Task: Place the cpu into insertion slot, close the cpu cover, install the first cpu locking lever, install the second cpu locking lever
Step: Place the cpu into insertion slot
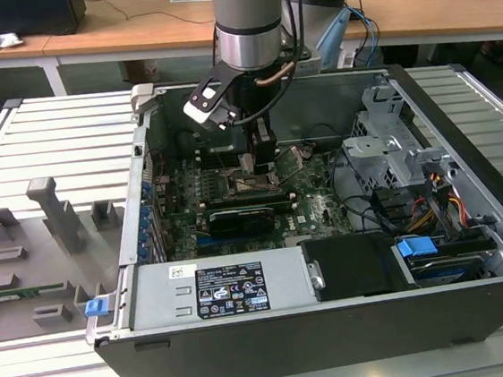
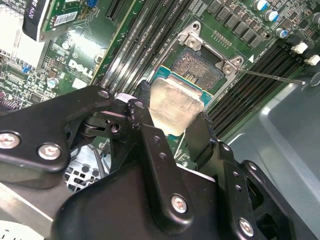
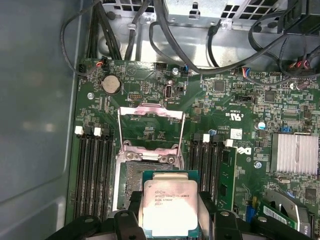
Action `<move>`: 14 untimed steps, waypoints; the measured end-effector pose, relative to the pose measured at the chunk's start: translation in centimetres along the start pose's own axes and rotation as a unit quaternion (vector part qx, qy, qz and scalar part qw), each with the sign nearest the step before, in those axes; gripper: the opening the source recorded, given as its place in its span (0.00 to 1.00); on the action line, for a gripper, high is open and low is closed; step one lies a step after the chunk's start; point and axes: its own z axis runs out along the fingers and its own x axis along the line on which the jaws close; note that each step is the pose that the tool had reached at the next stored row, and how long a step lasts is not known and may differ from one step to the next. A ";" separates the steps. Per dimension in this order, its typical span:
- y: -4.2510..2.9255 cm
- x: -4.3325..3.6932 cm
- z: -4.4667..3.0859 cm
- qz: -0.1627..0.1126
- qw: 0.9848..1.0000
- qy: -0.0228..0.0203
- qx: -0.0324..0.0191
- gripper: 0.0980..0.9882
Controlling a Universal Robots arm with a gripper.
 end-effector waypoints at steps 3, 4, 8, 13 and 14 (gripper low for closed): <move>0.00 0.07 0.07 0.000 1.000 0.000 0.000 0.48; 0.00 0.09 0.09 0.000 1.000 0.000 0.000 0.48; 0.00 0.18 0.18 0.000 1.000 0.000 0.000 0.48; 0.00 0.31 0.30 0.000 1.000 0.000 0.000 0.48; 0.00 0.34 0.33 0.000 1.000 0.000 0.000 0.48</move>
